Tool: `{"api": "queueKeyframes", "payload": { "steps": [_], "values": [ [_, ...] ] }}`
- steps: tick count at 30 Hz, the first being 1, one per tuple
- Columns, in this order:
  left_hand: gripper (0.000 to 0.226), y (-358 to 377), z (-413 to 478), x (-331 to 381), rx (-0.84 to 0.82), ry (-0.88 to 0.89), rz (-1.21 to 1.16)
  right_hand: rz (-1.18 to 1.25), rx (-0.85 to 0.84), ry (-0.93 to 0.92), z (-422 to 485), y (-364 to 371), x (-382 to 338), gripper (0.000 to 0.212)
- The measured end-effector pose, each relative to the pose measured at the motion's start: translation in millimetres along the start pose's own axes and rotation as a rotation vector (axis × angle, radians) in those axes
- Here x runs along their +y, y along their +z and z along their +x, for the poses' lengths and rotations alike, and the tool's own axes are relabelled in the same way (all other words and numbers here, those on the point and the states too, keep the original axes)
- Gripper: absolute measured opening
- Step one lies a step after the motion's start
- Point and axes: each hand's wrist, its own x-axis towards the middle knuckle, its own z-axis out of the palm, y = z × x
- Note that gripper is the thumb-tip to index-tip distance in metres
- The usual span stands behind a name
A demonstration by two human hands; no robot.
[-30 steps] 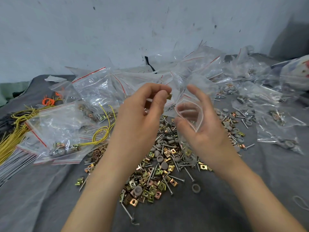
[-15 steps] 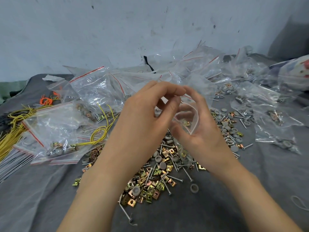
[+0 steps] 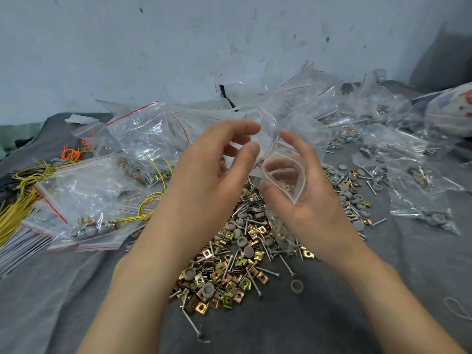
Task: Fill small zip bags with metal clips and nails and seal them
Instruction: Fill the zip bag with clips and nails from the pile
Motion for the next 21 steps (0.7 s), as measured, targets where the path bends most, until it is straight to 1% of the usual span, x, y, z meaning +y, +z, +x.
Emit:
{"api": "queueKeyframes", "payload": {
  "steps": [3,5,8,11,14,16,18,21],
  "values": [
    [0.020,-3.2,-1.1,-11.2,-0.047,-0.074,0.023,0.005,0.005,0.006,-0.2,-2.0,-0.7,0.067],
    [0.021,-3.5,-3.5,-21.5,-0.139,-0.139,0.071,0.017,0.016,0.007,0.2,-3.8,-0.5,0.068],
    [0.017,2.1,-11.2,-36.3,-0.319,-0.191,0.234,0.029,0.042,0.007,1.6,-7.3,1.0,0.068],
    [0.019,13.8,-21.0,-46.6,-0.494,-0.186,0.362,0.045,0.055,0.003,3.6,-10.1,2.0,0.067],
    [0.028,27.6,-30.1,-52.2,-0.633,-0.142,0.518,0.060,0.071,-0.002,5.0,-11.4,2.5,0.065],
    [0.034,33.1,-34.6,-53.8,-0.666,-0.103,0.597,0.078,0.078,-0.007,5.3,-11.9,2.7,0.064],
    [0.036,35.1,-37.2,-54.7,-0.658,-0.069,0.656,0.081,0.079,-0.011,5.4,-12.0,2.8,0.064],
    [0.036,36.5,-40.0,-53.1,-0.639,-0.075,0.706,0.074,0.081,-0.012,5.3,-12.2,3.3,0.063]
  ]
}}
